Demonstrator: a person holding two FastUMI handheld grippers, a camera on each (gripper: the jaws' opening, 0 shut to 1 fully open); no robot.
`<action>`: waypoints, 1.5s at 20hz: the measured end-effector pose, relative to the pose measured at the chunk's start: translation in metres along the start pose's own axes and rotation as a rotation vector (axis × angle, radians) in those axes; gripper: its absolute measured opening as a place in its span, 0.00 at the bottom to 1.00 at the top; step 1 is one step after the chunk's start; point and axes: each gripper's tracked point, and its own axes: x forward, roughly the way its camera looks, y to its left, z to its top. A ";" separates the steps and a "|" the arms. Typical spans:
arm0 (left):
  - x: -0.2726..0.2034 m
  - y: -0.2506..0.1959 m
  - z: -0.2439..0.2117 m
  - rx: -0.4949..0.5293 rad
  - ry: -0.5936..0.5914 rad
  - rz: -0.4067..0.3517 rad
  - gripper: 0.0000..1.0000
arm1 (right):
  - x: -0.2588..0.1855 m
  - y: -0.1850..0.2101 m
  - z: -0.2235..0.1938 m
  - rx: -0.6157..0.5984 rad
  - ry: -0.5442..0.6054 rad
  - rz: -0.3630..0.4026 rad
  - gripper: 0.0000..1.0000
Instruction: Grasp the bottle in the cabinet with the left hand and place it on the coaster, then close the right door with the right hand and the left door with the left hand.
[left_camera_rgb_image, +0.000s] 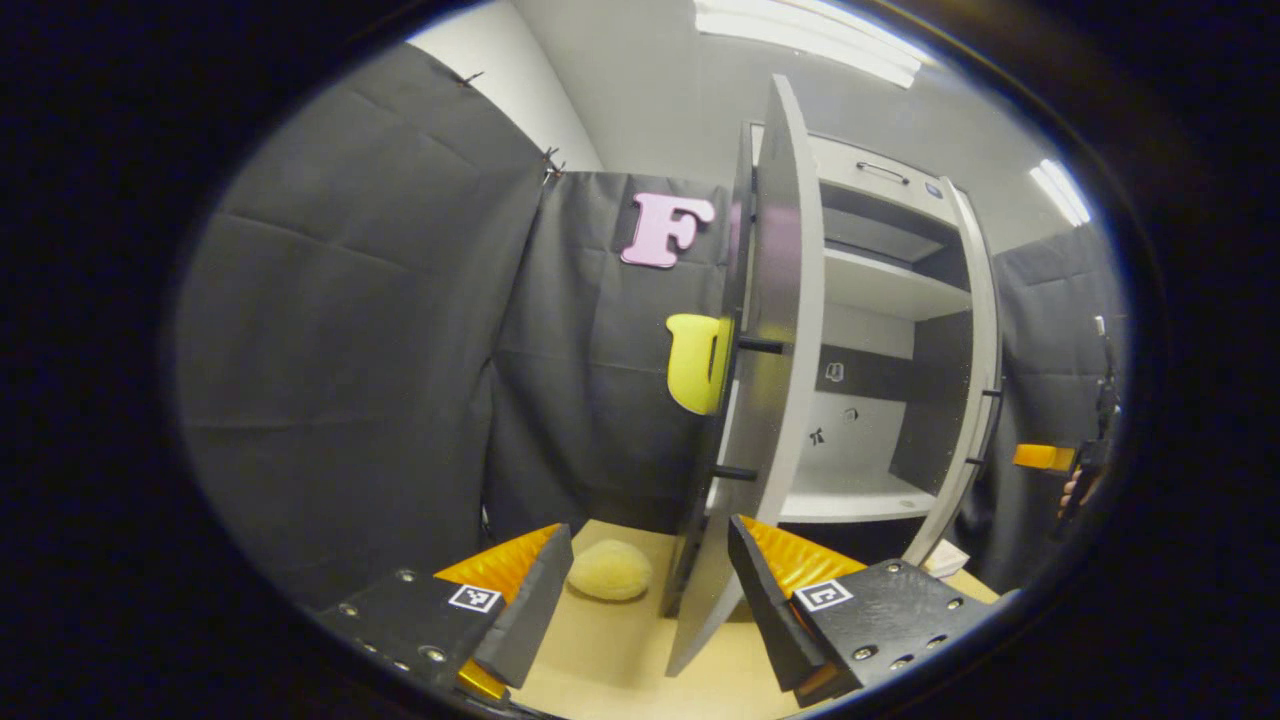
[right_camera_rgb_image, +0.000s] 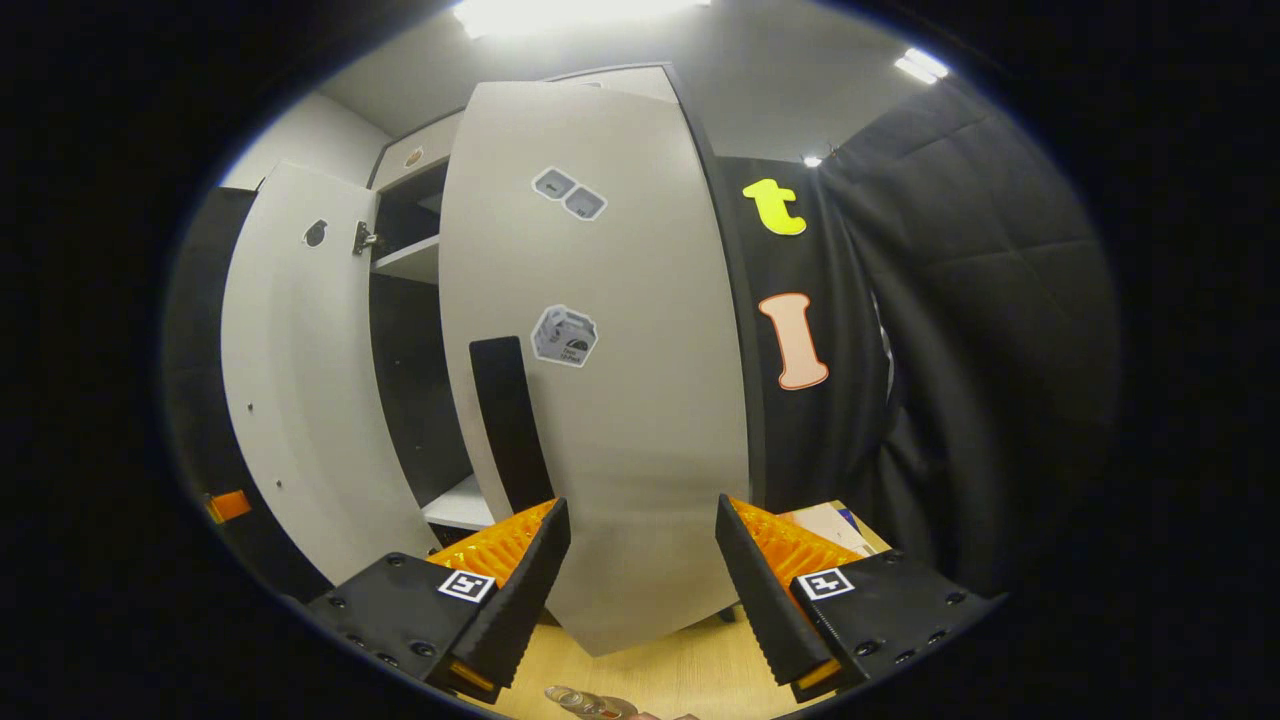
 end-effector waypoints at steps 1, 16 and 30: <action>0.002 0.007 0.005 0.018 -0.011 0.001 0.96 | -0.003 0.000 -0.007 -0.002 0.012 -0.002 0.94; 0.103 0.017 0.063 -0.017 -0.045 -0.187 0.90 | -0.037 0.022 -0.061 -0.036 0.093 0.003 0.96; 0.106 -0.017 0.073 0.143 -0.056 -0.177 0.90 | -0.029 -0.006 -0.066 0.001 0.089 -0.050 0.96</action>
